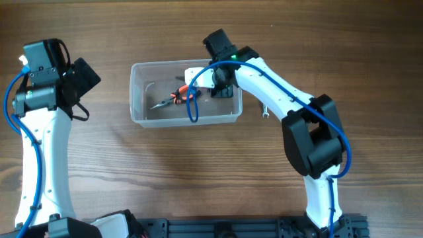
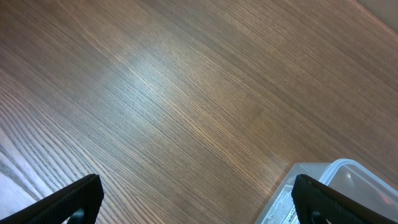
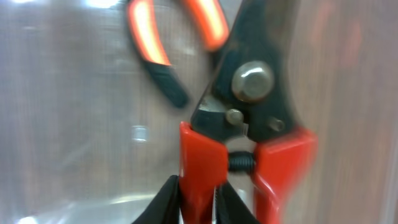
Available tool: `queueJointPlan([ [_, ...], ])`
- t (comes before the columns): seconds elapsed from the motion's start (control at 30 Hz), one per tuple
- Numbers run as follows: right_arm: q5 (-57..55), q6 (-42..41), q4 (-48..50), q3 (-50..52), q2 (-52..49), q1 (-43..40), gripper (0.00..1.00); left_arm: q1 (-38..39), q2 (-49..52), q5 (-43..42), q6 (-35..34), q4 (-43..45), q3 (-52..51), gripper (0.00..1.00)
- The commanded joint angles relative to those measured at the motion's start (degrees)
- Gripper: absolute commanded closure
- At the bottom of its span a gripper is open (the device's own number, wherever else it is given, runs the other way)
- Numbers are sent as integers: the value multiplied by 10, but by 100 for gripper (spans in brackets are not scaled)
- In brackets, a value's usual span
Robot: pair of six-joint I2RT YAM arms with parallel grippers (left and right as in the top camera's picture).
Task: Pack container
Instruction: 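Carry the snips into the container and release them, then grasp the red-and-black screwdriver by its handle with the right gripper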
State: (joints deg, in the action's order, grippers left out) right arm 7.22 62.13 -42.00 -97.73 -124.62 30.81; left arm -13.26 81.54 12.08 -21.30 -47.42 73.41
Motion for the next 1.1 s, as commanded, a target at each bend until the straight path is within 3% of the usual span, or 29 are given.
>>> queueJointPlan([
  [0.0,-15,-74,24,-16,12,-5,59,-3,2,-3,-1,0,-1,0],
  [0.17,-28,-142,-31,-67,72,-1,51,-3,2,-3,-1,0,-1,0],
  [0.27,-67,-253,-54,-87,145,-5,51,-3,2,-3,-1,0,-1,0],
  [0.37,-94,-359,-68,-87,217,-36,42,-3,2,-3,-1,0,-1,0],
  [0.63,-49,-576,-205,-68,255,-265,27,-3,2,-3,-1,0,-1,0],
  [0.7,-4,-627,-220,-36,239,-334,32,-3,2,-3,-1,0,-1,0],
  [0.83,27,-621,-220,38,198,-399,44,-3,2,-3,-1,0,-1,0],
  [1.07,-28,-621,-193,129,155,-368,44,-3,2,-3,-1,0,-1,0],
])
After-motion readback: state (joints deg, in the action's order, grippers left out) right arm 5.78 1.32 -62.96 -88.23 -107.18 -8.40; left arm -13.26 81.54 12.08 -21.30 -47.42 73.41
